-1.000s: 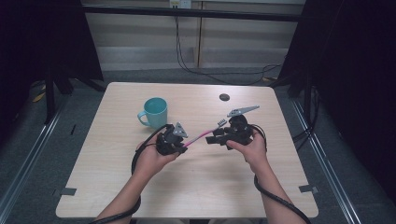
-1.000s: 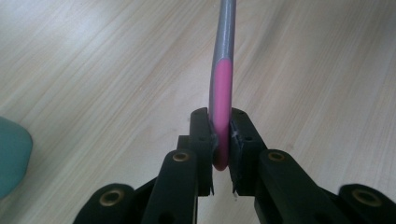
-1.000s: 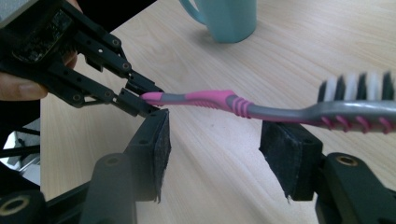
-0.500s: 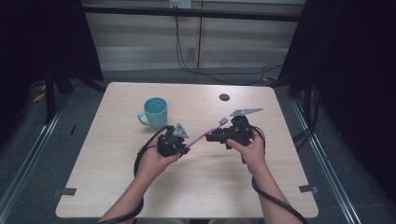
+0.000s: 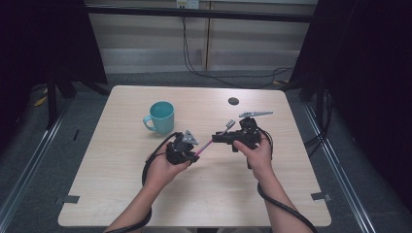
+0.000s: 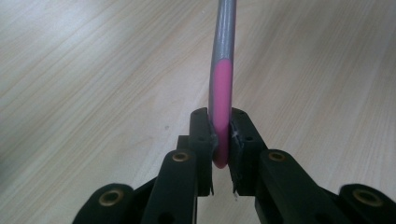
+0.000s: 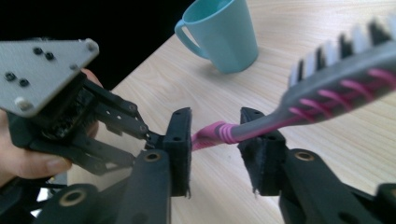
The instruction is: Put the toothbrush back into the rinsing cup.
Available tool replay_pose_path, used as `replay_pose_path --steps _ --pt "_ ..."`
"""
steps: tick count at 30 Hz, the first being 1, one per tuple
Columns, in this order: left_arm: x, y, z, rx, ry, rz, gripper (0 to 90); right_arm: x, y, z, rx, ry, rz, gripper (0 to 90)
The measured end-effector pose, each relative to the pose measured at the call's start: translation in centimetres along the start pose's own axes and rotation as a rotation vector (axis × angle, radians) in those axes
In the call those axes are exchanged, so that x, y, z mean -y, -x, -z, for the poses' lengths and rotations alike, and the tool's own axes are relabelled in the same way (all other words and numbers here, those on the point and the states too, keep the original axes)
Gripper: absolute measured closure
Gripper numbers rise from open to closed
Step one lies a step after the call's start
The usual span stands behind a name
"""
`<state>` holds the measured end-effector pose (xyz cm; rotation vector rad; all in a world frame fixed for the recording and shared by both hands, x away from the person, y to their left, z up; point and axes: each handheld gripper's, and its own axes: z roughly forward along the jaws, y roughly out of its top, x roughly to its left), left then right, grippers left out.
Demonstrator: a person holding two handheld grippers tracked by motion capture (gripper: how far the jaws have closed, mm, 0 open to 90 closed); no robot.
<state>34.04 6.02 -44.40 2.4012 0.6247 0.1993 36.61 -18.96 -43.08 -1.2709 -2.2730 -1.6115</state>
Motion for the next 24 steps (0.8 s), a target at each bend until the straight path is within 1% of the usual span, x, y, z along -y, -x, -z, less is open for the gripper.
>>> replay_pose_path --steps 2,4,6,7,10,11,12,13,14,15,16,19,20,23,24 --pt "-0.1 0.2 -0.1 0.001 -0.003 0.003 81.5 -0.1 0.1 0.0 -0.020 0.025 -0.019 71.0" --pt "-0.1 0.3 -0.2 0.001 -0.002 0.002 81.4 -0.1 0.1 0.0 -0.029 0.033 -0.020 72.6" --pt "-0.1 0.4 -0.3 0.002 -0.004 0.006 81.3 -0.1 0.1 0.0 -0.033 0.036 -0.020 73.5" --pt "-0.1 0.4 -0.4 -0.002 -0.003 0.003 81.4 -0.2 0.0 0.0 -0.043 0.040 -0.024 74.0" --pt "-0.2 0.5 -0.5 0.000 -0.002 0.003 81.4 -0.3 -0.1 0.0 -0.059 0.057 -0.035 70.2" --pt "-0.2 0.6 -0.5 -0.002 -0.006 0.001 81.4 -0.3 -0.2 0.0 -0.058 0.055 -0.042 70.0" --pt "-0.3 0.7 -0.6 0.001 0.000 0.001 81.5 -0.3 -0.2 -0.1 -0.054 0.057 -0.040 71.7" --pt "-0.4 0.8 -0.5 0.001 -0.009 -0.007 81.5 -0.4 -0.2 -0.1 -0.057 0.061 -0.038 72.3" --pt "-0.6 1.1 -0.6 -0.001 -0.007 -0.003 81.4 -0.4 -0.3 0.0 -0.048 0.067 -0.030 80.2" --pt "-0.6 1.1 -0.6 -0.001 -0.007 -0.003 81.4 -0.4 -0.3 0.0 -0.048 0.067 -0.030 80.2" --pt "-0.7 1.2 -0.7 0.005 -0.006 -0.001 81.2 -0.5 -0.3 0.1 -0.054 0.082 -0.023 81.0" --pt "-0.8 1.3 -0.8 0.010 -0.009 -0.009 81.0 -0.5 -0.4 0.2 -0.046 0.079 -0.014 81.1" --pt "-0.8 1.4 -0.9 0.011 0.000 0.004 81.1 -0.6 -0.5 0.3 -0.039 0.074 -0.006 81.1" --pt "-0.8 1.4 -0.9 0.011 0.000 0.007 81.1 -0.6 -0.5 0.3 -0.043 0.083 -0.010 81.0" --pt "-0.9 1.5 -0.9 0.011 -0.001 0.012 81.2 -0.4 -0.4 0.4 -0.048 0.091 -0.023 80.8"
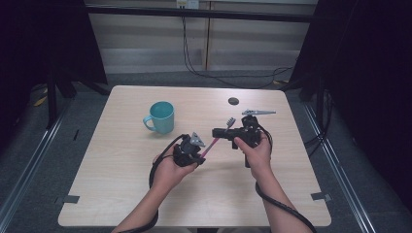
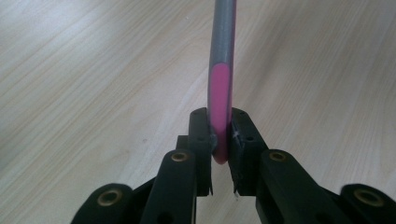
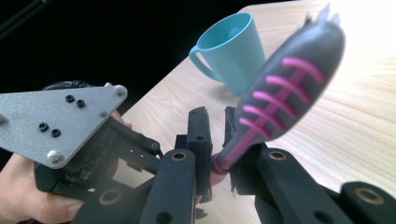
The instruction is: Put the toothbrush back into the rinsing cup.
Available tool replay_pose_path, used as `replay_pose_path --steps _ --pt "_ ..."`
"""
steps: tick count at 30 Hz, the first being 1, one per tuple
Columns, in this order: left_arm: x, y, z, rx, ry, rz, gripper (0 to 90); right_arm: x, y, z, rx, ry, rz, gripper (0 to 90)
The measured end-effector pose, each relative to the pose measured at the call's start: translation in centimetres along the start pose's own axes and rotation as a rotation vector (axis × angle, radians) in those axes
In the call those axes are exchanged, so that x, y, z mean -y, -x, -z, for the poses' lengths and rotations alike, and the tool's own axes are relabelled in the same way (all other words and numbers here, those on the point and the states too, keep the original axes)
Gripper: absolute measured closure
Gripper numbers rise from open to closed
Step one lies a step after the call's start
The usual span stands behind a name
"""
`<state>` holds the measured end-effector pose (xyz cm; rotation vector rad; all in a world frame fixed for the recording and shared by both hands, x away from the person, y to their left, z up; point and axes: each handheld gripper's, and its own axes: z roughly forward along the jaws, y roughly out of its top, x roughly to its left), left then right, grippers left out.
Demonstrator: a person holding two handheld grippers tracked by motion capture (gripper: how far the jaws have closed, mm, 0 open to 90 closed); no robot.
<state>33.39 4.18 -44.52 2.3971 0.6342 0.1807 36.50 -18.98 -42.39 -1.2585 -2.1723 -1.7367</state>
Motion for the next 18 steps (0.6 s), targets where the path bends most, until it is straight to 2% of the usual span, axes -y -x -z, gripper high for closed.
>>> replay_pose_path --steps 8,14,18 --pt "0.02 -0.14 0.09 0.004 0.008 0.019 81.6 0.24 0.29 0.30 0.000 0.011 -0.012 80.3" --pt "0.04 -0.42 0.52 -0.019 0.039 0.034 81.8 0.42 0.26 0.07 -0.002 0.003 -0.023 67.9" --pt "0.16 -0.69 0.68 -0.017 0.045 0.046 81.8 0.55 0.26 -0.03 -0.003 -0.004 -0.022 66.8"
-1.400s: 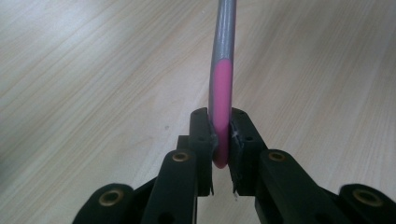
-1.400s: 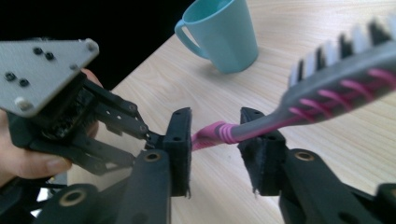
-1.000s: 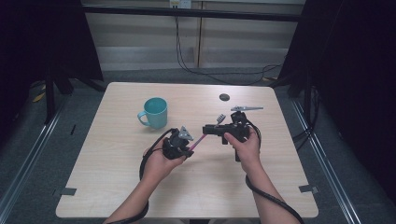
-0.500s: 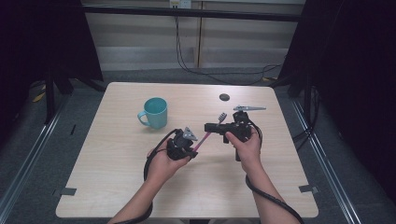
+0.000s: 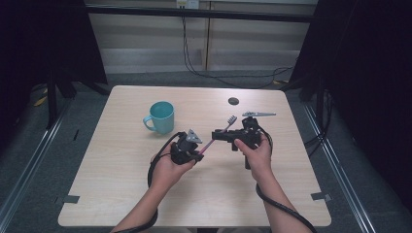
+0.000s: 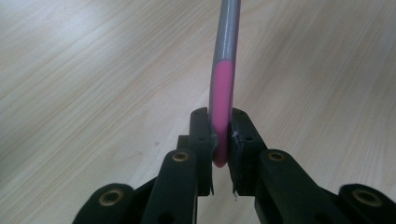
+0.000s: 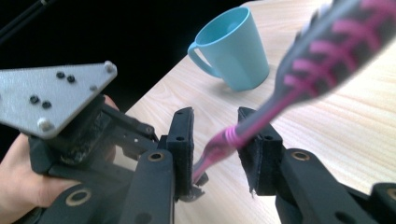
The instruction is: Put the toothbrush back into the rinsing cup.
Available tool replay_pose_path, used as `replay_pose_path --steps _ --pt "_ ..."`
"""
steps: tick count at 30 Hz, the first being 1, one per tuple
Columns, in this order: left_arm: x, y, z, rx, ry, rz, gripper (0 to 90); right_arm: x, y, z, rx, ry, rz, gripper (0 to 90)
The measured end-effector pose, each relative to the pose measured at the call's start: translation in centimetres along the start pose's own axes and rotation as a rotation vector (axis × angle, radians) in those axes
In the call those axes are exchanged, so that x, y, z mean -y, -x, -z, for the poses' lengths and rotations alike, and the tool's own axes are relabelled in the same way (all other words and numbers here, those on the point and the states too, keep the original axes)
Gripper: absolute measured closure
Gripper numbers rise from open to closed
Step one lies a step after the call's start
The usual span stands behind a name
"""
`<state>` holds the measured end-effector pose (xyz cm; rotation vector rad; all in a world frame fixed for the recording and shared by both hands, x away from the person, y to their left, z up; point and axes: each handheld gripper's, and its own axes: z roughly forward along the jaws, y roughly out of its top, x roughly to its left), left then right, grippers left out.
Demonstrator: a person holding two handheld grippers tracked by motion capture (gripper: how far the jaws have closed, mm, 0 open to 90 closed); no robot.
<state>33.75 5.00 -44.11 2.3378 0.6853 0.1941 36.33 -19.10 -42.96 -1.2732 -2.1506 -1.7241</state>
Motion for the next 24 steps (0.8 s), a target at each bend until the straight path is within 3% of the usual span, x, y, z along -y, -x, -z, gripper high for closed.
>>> replay_pose_path --steps 12,24 --pt "0.11 -0.29 0.30 -0.001 0.022 0.021 81.8 0.30 -0.13 -0.64 -0.003 -0.031 0.015 66.7" --pt "-0.12 0.04 0.05 -0.002 0.032 0.033 81.7 0.50 -0.06 -0.76 -0.015 -0.014 0.015 70.2"
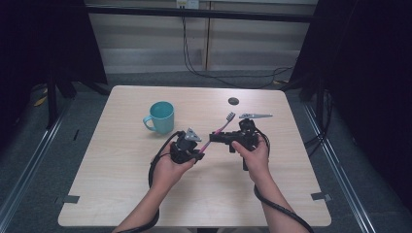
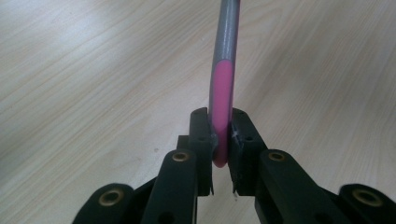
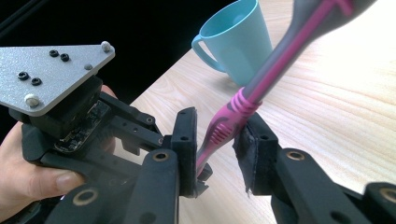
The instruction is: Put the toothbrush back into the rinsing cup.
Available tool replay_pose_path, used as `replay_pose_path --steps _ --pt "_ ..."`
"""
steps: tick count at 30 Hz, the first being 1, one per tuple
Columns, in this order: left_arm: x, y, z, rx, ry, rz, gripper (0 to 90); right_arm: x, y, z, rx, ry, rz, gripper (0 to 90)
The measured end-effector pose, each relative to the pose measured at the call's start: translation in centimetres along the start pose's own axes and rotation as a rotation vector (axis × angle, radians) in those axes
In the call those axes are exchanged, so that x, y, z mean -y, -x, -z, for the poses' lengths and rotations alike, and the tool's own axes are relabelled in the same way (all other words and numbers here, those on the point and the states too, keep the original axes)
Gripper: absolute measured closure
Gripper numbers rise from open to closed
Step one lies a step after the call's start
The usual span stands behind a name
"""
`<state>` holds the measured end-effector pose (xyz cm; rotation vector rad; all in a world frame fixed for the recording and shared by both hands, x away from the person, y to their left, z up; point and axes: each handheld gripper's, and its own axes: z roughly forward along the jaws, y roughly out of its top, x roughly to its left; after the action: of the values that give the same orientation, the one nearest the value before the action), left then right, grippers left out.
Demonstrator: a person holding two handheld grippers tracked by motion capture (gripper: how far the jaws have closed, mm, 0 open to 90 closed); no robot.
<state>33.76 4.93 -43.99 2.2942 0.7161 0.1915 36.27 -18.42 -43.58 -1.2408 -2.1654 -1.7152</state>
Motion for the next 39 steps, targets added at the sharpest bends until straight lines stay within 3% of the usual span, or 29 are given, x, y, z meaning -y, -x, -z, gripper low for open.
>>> replay_pose_path --steps 8,13,29,39 --pt "-0.03 0.15 -0.17 -0.001 0.007 0.002 81.7 0.00 -0.04 -0.03 -0.001 0.005 -0.002 70.6" --pt "0.03 0.20 -0.12 0.005 0.006 0.011 81.6 0.03 -0.03 -0.05 -0.006 0.011 0.000 76.2" --pt "-0.03 0.42 -0.22 0.002 0.008 -0.004 81.5 -0.07 -0.21 -0.17 -0.016 0.006 0.006 78.0" --pt "-0.10 0.85 -0.60 0.033 0.018 -0.008 79.5 -0.32 -0.80 -0.16 -0.004 -0.005 0.047 79.9"
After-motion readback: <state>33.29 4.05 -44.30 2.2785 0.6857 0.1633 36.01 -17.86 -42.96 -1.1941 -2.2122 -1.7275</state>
